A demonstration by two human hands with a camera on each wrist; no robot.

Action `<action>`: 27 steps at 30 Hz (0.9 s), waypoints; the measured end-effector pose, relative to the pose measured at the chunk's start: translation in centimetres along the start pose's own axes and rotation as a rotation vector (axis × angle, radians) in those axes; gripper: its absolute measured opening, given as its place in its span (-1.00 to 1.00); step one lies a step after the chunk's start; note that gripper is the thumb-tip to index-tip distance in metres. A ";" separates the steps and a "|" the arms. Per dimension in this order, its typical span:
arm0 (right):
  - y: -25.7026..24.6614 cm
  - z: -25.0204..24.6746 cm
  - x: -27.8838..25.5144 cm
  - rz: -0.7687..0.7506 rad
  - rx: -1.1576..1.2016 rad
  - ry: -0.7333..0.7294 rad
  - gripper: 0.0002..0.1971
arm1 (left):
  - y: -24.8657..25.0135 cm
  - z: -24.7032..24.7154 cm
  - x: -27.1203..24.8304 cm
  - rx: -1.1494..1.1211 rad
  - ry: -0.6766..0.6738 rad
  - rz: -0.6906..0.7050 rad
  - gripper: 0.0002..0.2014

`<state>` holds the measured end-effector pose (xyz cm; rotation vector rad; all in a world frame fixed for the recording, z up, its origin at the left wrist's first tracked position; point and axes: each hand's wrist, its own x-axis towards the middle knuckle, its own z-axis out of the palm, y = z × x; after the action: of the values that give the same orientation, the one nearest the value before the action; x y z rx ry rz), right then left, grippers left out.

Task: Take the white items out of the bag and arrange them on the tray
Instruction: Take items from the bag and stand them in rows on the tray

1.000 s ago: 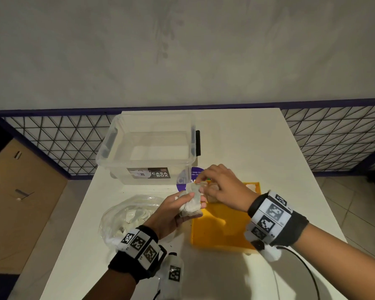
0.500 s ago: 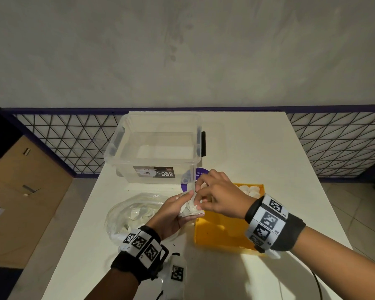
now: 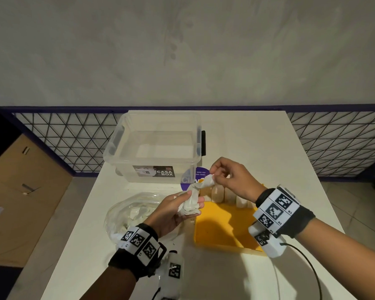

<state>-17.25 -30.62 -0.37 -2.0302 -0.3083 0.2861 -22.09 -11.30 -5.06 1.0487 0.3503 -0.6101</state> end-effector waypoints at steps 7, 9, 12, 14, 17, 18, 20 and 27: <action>1.2 -0.4 0.7 0.027 -0.111 0.015 -0.79 | 0.0 -1.3 -0.5 -0.009 -0.035 0.009 -0.63; 1.2 -0.4 0.9 0.050 -0.043 0.022 -0.78 | 0.0 -1.3 -0.5 -0.012 -0.053 0.003 -0.63; 0.9 0.1 0.8 0.044 0.017 -0.027 -0.79 | -0.2 -0.8 -0.3 0.019 -0.068 0.014 -0.61; 0.5 0.7 0.5 0.027 0.020 -0.040 -0.81 | -0.2 -0.5 0.0 0.022 -0.070 0.019 -0.61; 0.0 1.9 -0.2 -0.011 -0.005 -0.044 -0.84 | -0.5 -0.1 0.3 0.007 -0.048 0.022 -0.62; -0.3 2.4 -0.5 -0.023 -0.027 -0.049 -0.86 | -0.6 0.1 0.4 0.008 -0.038 0.026 -0.64; -0.4 3.4 -1.0 -0.052 -0.124 -0.080 -0.88 | -0.7 0.2 0.5 0.023 -0.021 0.045 -0.71; -0.2 4.1 -1.0 -0.090 -0.412 -0.223 -0.73 | -0.4 0.4 0.5 0.051 0.039 0.044 -0.68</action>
<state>-19.56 -27.51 -1.99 -2.3831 -0.6396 0.4208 -21.92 -11.97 -5.39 1.1159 0.3459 -0.5621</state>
